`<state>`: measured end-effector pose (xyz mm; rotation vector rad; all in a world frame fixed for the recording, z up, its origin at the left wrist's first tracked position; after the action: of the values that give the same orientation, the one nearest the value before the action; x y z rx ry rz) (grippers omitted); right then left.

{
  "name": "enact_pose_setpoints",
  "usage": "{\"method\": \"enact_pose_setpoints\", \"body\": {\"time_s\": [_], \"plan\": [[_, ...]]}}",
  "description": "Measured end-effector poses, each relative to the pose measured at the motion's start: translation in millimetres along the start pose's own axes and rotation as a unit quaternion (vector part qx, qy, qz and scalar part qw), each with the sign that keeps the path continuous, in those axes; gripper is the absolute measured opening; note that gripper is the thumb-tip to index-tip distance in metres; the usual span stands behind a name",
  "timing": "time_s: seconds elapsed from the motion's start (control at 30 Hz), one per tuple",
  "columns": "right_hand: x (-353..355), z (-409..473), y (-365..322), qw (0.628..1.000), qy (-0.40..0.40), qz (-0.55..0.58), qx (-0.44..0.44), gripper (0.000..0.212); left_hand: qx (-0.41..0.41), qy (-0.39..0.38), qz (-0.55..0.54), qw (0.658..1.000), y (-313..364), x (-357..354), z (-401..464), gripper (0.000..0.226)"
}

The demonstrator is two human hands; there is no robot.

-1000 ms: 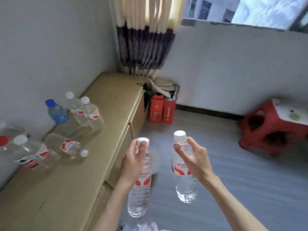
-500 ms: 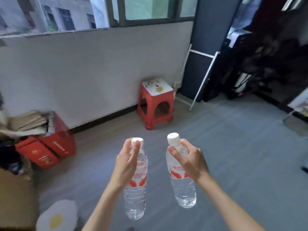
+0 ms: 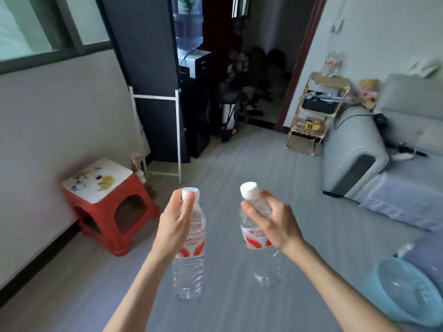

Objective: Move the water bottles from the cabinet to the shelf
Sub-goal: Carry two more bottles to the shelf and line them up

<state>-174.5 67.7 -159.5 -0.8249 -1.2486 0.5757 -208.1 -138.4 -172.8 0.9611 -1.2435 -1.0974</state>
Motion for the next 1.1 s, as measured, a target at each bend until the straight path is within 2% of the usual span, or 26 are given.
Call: {"method": "enact_pose_setpoints", "body": {"time_s": [0.27, 0.47, 0.57, 0.73, 1.1], "plan": [[33.8, 131.1, 53.7, 0.993, 0.065, 0.026, -0.093, 0.051, -0.014, -0.109, 0.0, 0.994, 1.3, -92.3, 161.8, 0.046], [71.0, 258.7, 107.1, 0.985, 0.111, 0.046, -0.122, 0.052, -0.022, -0.151, 0.003, 0.988, 2.2, -185.6, 287.3, 0.045], [97.7, 331.1, 129.1, 0.984, 0.124, 0.041, -0.123, 0.051, -0.023, -0.153, -0.001, 0.988, 9.2, -232.7, 351.4, 0.047], [136.2, 439.1, 152.5, 0.984, 0.129, 0.03, -0.119, 0.046, -0.037, -0.158, 0.0, 0.987, 30.2, -297.7, 448.3, 0.038], [187.3, 669.3, 234.9, 0.975, 0.155, 0.031, -0.159, 0.048, -0.065, -0.189, -0.025, 0.98, 40.0, -447.1, 675.5, 0.049]]}}
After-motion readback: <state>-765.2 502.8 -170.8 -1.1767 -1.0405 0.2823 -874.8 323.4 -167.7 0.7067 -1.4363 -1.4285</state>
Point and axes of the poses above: each hand's wrist, its own z-axis towards the middle knuckle, its own x-axis out of the back of the hand, y = z × x, the point moved 1 cm from there along z, towards the middle knuckle, and after that the axes turned 2 degrees about -x, right-handed, at the moved point
